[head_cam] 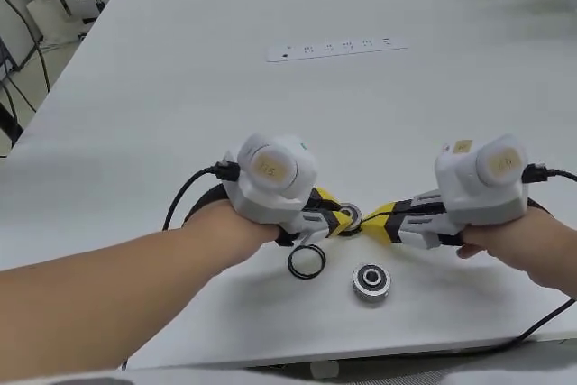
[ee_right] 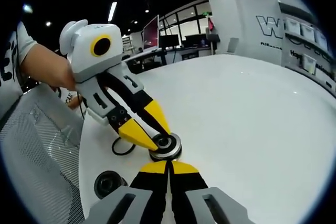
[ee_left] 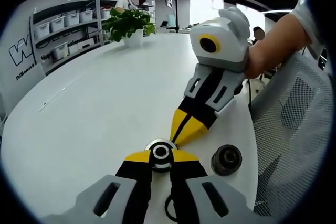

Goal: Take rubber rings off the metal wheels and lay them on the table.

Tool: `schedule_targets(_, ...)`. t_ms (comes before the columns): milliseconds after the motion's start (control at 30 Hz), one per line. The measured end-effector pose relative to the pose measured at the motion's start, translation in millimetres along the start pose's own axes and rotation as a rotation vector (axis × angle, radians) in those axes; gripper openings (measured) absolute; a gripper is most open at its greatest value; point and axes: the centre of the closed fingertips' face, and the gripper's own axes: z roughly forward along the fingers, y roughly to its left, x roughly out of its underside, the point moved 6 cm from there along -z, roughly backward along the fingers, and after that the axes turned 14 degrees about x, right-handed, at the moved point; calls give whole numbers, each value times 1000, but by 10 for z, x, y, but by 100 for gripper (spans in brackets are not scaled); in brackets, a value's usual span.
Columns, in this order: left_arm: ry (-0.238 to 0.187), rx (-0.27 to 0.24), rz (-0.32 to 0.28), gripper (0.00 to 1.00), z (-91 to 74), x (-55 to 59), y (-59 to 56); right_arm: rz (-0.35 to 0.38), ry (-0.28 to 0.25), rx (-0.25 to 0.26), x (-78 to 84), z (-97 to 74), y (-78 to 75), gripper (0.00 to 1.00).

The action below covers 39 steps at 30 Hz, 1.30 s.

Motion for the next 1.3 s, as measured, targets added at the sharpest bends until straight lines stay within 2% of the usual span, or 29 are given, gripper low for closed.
schedule_targets(467, 8, -12, -2, 7, -3, -3, -36, 84, -11, 51, -63, -22, -35, 0)
schedule_targets(800, 7, -19, 3, 7, -5, 0, -49, 116, -41, 42, -110, -46, -19, 0)
schedule_targets(1300, 11, -24, 10, 7, 1, -3, -46, 134, -36, 36, -135, -44, -3, 0)
